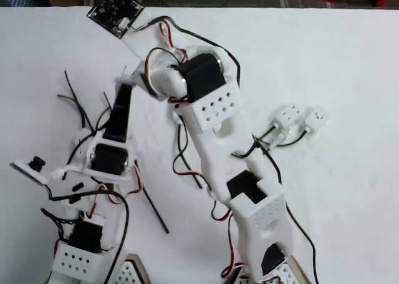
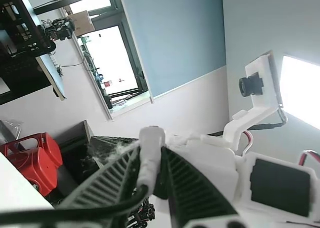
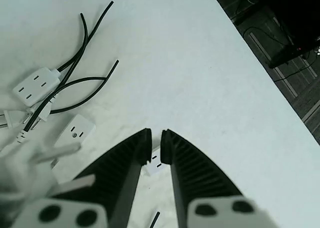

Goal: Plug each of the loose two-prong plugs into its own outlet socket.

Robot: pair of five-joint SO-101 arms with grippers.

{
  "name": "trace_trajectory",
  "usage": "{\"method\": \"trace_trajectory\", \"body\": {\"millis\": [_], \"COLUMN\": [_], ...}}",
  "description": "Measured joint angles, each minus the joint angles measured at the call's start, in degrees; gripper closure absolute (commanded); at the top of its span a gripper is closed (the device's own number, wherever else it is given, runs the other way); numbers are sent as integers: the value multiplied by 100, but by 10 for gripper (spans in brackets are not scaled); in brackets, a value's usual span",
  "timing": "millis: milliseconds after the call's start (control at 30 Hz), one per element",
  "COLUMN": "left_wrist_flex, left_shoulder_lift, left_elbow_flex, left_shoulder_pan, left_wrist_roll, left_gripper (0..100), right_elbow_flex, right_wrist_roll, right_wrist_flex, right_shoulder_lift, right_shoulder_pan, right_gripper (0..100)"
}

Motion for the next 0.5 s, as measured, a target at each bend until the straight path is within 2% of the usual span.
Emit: {"method": "trace_trajectory", "body": {"millis": [233, 500], "left_wrist_flex": [0, 105], "left_shoulder_lift": [9, 97], "left_elbow_flex": [62, 105], "left_shoulder_pan": [0, -448], "left_wrist_roll": [0, 18], "left_gripper": [976, 976], "right_elbow_flex": [-35, -44], "right_wrist_roll": [0, -9], "right_wrist_flex": [220, 264], "right_shoulder_lift": [0, -299], "right_shoulder_pan": [62, 1046], "right_gripper": [947, 846]}}
